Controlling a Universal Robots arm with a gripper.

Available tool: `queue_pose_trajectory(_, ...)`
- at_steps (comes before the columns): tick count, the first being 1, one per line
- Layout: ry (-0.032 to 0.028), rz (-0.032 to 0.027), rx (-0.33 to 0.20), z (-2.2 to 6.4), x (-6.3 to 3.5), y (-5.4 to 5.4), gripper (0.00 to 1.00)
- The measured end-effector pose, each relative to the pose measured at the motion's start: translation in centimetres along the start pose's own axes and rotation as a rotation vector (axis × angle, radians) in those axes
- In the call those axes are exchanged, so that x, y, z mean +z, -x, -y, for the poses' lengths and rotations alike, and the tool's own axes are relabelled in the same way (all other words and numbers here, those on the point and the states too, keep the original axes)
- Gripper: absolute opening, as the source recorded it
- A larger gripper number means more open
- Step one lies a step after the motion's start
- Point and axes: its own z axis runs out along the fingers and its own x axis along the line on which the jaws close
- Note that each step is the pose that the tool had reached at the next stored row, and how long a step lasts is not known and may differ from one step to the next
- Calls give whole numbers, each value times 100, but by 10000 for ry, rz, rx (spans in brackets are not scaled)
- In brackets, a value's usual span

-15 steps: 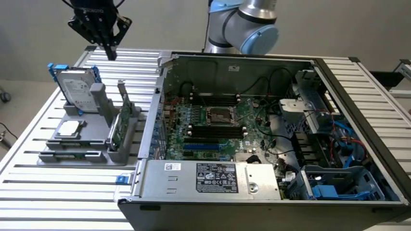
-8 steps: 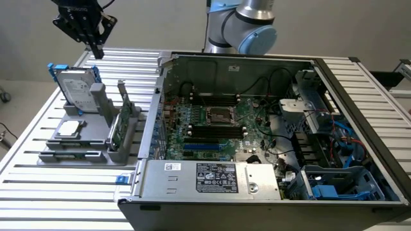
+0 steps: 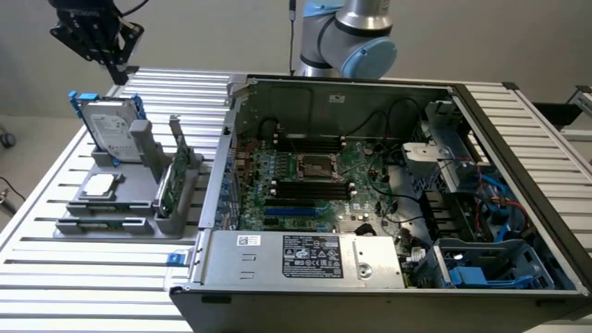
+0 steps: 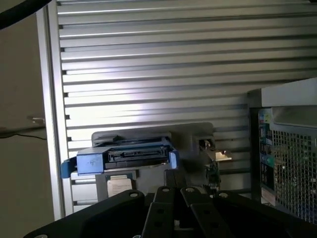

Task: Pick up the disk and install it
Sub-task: 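Reach for the disk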

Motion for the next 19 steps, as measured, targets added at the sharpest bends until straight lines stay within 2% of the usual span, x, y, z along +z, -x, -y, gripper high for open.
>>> queue_pose_trajectory(6,-21,1,0,2,38,-276,11)
queue_pose_trajectory(14,-39,3,-2,-35,71,-646,11)
queue_pose_trajectory(19,-45,4,-1,-40,71,-664,11)
